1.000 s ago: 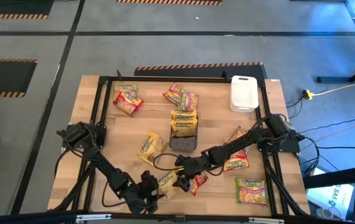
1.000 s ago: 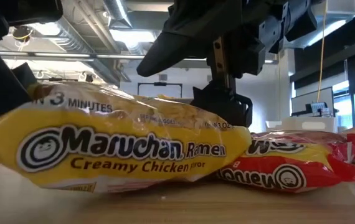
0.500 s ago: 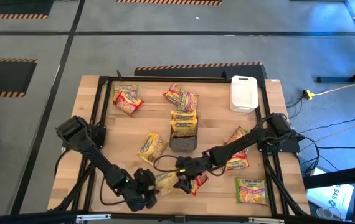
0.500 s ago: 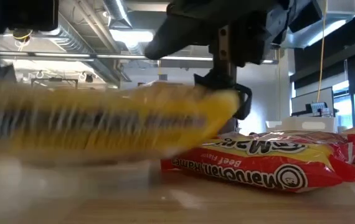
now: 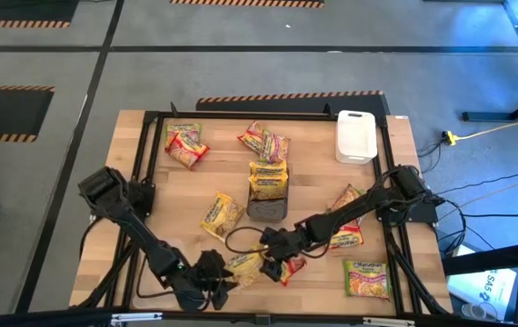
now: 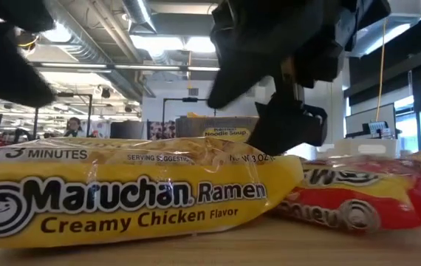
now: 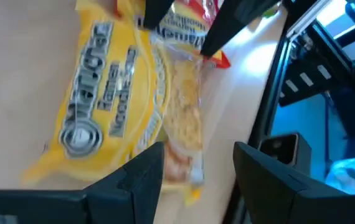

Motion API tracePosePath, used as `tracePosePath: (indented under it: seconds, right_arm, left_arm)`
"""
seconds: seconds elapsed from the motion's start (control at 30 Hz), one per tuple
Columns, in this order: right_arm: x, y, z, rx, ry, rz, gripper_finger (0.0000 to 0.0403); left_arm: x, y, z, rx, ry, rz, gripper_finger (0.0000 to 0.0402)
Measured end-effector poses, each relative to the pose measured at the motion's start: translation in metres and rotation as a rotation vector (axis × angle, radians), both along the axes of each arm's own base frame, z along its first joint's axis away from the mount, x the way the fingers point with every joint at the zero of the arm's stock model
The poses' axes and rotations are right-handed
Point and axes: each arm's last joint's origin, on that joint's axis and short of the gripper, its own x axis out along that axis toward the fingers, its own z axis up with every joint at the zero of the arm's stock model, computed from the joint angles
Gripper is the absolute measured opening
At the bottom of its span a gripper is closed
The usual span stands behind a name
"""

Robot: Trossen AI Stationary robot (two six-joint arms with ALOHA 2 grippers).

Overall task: Sort Maruchan noodles
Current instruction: Move the red noodle pack to the right, then put the yellow noodle pack into the black bin

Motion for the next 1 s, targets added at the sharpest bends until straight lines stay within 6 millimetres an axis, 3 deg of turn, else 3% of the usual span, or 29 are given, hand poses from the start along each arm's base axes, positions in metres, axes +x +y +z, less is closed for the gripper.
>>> tracePosePath:
  seconds: [0.2, 0.33, 0.5, 0.77, 1.0]
  right_arm:
    - [-0.013, -0.005, 0.000, -0.051, 0.139, 0.016, 0.0307]
    - [-0.028, -0.011, 0.011, -0.083, 0.229, 0.003, 0.0307]
    - [-0.022, -0.008, 0.034, -0.061, 0.063, -0.059, 0.0307]
    - [-0.003, 0.002, 0.013, -0.007, -0.040, -0.083, 0.0307]
    - [0.003, 0.008, -0.007, 0.025, -0.031, -0.068, 0.0307]
  left_arm:
    - [0.002, 0.000, -0.004, 0.046, 0.000, -0.021, 0.0188]
    - [0.002, 0.000, -0.004, 0.072, -0.007, -0.038, 0.0188]
    - [0.002, 0.000, -0.004, 0.092, -0.003, -0.048, 0.0188]
    - [0.001, -0.001, -0.006, 0.115, 0.003, -0.067, 0.0188]
    - [0.001, -0.005, -0.027, 0.109, 0.063, -0.081, 0.0188]
